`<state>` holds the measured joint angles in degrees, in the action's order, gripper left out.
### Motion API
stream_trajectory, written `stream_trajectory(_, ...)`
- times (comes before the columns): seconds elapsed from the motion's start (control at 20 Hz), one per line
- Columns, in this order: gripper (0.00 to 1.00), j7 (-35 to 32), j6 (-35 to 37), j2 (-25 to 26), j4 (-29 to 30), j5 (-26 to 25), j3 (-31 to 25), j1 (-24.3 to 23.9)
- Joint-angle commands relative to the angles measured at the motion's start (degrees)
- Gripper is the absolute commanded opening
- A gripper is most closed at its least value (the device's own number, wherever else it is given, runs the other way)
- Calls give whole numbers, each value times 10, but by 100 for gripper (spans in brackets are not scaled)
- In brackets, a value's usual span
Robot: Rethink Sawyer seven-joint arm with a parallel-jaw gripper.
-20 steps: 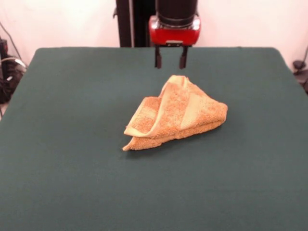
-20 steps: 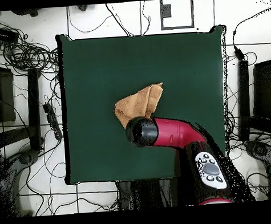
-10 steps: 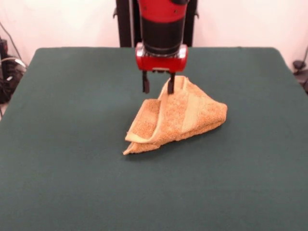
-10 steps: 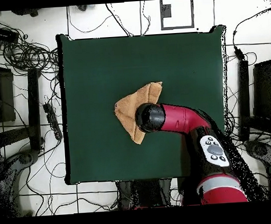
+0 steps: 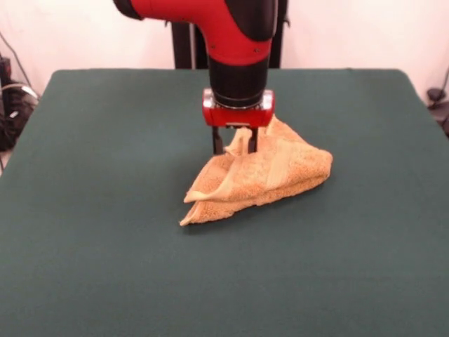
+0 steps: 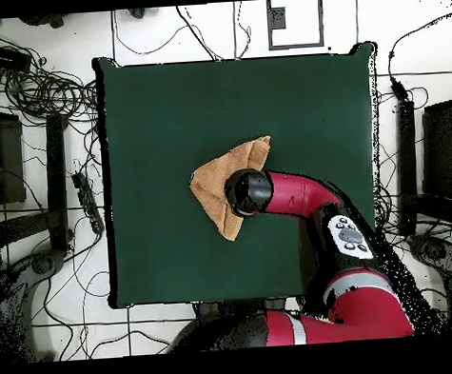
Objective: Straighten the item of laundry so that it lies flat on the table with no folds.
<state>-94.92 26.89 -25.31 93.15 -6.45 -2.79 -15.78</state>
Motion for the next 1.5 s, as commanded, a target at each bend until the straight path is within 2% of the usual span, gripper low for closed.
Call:
stream_trajectory(0.05,100,-62,-71,56,-9,6,-83,16)
stream_trajectory(0.7,100,-110,-128,88,-10,28,-81,37)
stream_trajectory(1.35,100,-140,-141,84,-10,36,-45,66)
stream_trajectory(1.4,0,-140,-140,84,-11,37,-44,67)
stream_trajectory(1.5,0,-137,-139,84,-11,40,-42,68)
